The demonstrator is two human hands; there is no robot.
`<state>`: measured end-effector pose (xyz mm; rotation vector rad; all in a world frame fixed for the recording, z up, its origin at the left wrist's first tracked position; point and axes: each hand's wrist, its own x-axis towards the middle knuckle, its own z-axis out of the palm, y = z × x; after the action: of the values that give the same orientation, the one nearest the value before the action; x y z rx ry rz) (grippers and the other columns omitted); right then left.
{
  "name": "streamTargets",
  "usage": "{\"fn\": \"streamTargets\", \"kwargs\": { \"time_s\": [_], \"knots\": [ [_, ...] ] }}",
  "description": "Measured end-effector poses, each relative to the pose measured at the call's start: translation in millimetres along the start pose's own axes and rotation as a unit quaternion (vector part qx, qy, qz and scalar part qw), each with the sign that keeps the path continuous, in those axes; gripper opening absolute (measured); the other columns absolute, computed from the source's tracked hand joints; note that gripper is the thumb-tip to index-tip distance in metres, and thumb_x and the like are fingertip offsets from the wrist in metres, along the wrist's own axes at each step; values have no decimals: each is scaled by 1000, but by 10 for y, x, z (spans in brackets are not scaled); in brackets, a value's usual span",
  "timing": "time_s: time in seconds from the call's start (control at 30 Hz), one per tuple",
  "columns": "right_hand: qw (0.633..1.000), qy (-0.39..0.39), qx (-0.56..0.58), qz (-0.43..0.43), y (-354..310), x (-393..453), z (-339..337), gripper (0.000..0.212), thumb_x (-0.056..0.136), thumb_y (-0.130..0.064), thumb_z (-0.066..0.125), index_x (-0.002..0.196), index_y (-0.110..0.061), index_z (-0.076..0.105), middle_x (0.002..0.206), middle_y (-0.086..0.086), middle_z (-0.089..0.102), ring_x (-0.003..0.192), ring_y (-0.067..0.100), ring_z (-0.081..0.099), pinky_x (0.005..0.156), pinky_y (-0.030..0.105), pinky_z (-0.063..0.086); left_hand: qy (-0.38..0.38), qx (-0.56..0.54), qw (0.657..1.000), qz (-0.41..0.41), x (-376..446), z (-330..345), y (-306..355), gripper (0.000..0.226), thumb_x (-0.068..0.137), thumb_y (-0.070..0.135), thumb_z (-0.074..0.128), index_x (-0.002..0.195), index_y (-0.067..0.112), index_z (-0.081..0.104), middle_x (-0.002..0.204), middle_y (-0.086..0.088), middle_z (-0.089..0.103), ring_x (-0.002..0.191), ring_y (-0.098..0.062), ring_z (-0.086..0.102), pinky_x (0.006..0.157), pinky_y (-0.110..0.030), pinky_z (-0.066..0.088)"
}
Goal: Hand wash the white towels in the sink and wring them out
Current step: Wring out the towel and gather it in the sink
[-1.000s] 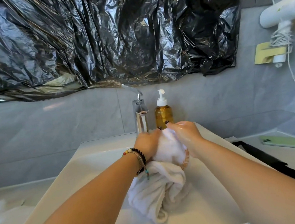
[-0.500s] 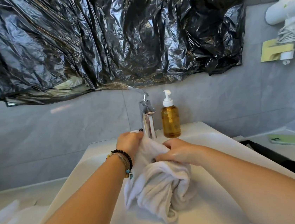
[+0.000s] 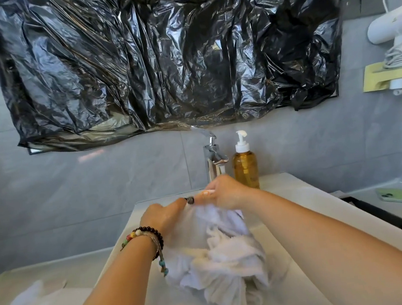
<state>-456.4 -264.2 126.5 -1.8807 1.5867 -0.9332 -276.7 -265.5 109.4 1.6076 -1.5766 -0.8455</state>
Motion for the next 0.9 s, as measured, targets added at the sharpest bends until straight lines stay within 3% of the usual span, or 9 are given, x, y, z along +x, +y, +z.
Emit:
{"fn": "streamTargets", "kwargs": {
  "time_s": [0.1, 0.17, 0.27, 0.33, 0.47, 0.53, 0.7, 0.8, 0.9],
  "knots": [
    [989, 8, 127, 72, 10, 21, -40, 33, 70, -30, 85, 91, -7, 74, 86, 7, 74, 82, 11, 66, 78, 24, 54, -78, -38, 996, -16, 51, 9, -108, 47, 77, 52, 68, 92, 7, 68, 86, -8, 72, 81, -26, 68, 68, -31, 52],
    [976, 21, 185, 115, 34, 7, -13, 32, 69, -16, 83, 98, -8, 72, 98, 12, 73, 95, 24, 69, 91, 38, 55, -156, -89, 984, 0, 22, 59, -106, 49, 70, 43, 77, 101, 6, 70, 97, -15, 75, 92, -27, 71, 79, -37, 55],
    [961, 10, 251, 118, 56, -25, -25, 33, 76, -1, 71, 108, -8, 71, 104, 11, 71, 99, 26, 66, 90, 34, 50, -204, -42, 976, 59, 13, 268, -91, 89, 44, 52, 91, 114, 4, 66, 101, -16, 72, 86, -27, 69, 71, -37, 54],
    [942, -55, 324, 63, 58, -92, -77, 32, 80, 8, 61, 109, -5, 70, 104, 13, 69, 100, 25, 65, 89, 34, 48, -188, -56, 977, 85, 31, 420, -71, 93, 46, 54, 93, 116, 3, 61, 99, -13, 67, 75, -19, 64, 59, -29, 51],
    [915, -15, 402, 43, 230, -259, -145, 41, 83, 5, 61, 124, -1, 59, 103, 16, 62, 85, 22, 59, 75, 32, 45, -138, -81, 981, 108, -31, 639, 67, 19, 87, 25, 74, 84, 8, 67, 78, -8, 66, 63, -15, 60, 59, -27, 47],
    [947, 33, 305, 97, 400, -381, -142, 48, 81, -12, 73, 125, -16, 56, 107, 6, 67, 87, 17, 62, 78, 32, 46, -102, -131, 983, 72, -50, 715, 127, 13, 91, 21, 68, 88, 9, 66, 85, -10, 69, 72, -21, 65, 64, -29, 52],
    [970, -105, 177, 129, 492, -574, -11, 64, 55, -46, 85, 113, -25, 65, 101, 4, 71, 94, 21, 64, 88, 37, 49, -85, -369, 925, -27, -131, 668, 309, 15, 100, 22, 55, 102, 9, 59, 93, -14, 66, 84, -27, 64, 75, -36, 51],
    [968, -98, 210, 99, 395, -553, 76, 83, 43, -49, 90, 117, -20, 64, 108, 7, 72, 107, 28, 65, 96, 42, 52, -43, -447, 891, -61, -148, 585, 350, 19, 102, 26, 52, 108, 9, 57, 103, -15, 67, 100, -29, 64, 94, -42, 51],
    [953, -116, 258, 111, 342, -598, 130, 62, 62, -37, 89, 115, -13, 67, 110, 12, 72, 108, 29, 66, 97, 45, 52, -15, -489, 869, -75, -144, 488, 373, 16, 102, 27, 51, 98, 12, 53, 91, -12, 64, 86, -27, 62, 92, -43, 51]
  ]
}}
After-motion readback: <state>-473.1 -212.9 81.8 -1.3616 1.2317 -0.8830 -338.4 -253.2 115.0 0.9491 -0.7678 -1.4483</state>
